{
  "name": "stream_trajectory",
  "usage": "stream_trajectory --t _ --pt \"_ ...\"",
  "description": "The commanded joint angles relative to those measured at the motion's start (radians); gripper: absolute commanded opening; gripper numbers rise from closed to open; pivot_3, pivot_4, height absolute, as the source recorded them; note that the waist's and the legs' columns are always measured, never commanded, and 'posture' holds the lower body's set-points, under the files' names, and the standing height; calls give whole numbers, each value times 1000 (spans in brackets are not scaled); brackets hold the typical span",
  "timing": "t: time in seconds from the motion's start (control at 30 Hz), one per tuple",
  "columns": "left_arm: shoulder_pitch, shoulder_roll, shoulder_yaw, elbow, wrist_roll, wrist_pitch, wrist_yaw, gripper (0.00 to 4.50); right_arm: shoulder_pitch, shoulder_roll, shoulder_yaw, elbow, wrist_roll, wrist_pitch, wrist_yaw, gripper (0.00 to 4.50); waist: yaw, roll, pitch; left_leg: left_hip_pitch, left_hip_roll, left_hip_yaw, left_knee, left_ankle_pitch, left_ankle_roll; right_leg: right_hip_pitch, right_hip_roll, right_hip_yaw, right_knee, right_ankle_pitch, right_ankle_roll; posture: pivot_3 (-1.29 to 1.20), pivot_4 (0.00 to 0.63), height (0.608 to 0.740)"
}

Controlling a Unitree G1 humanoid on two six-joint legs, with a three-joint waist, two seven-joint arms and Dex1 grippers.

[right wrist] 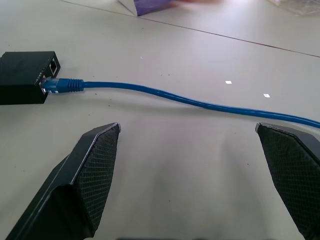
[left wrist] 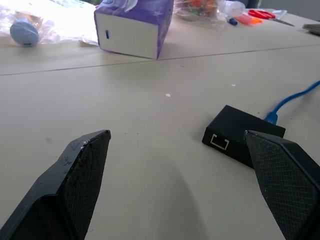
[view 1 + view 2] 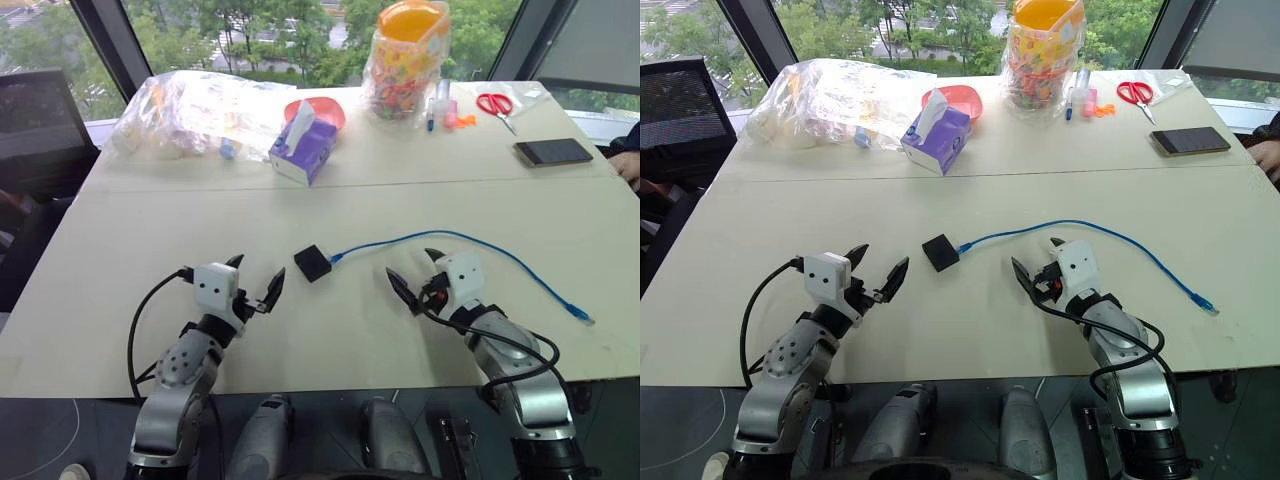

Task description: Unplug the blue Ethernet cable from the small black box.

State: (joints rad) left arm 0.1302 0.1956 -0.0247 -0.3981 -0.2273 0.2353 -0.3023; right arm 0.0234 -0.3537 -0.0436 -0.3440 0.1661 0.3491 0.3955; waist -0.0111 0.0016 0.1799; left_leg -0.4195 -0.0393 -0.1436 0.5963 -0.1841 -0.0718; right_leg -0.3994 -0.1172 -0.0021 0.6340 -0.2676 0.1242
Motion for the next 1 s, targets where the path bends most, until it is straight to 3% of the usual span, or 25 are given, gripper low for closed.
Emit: stream_trajectory --t 0.03,0.67,0.9,1.0 --pt "3 10 6 -25 1 -8 -5 4471 -6 -1 -10 -47 13 -7 -1 4500 0 0 0 0 0 0 0 0 0 0 0 0 0 0 0 0 150 726" --pt "-1 35 29 -58 -55 34 -39 4471 -30 -37 3 -54 23 4 50 4500 0 0 0 0 0 0 0 0 0 0 0 0 0 0 0 0 150 726" --pt "-9 75 29 -67 -95 64 -93 4471 -64 -121 13 -14 11 -44 145 4500 0 0 0 0 0 0 0 0 0 0 0 0 0 0 0 0 150 726" --pt "-15 101 48 -74 -140 103 -120 4471 -158 -167 -2 20 70 1 218 4500 -3 0 0 0 0 0 0 0 0 0 0 0 0 0 0 0 150 726"
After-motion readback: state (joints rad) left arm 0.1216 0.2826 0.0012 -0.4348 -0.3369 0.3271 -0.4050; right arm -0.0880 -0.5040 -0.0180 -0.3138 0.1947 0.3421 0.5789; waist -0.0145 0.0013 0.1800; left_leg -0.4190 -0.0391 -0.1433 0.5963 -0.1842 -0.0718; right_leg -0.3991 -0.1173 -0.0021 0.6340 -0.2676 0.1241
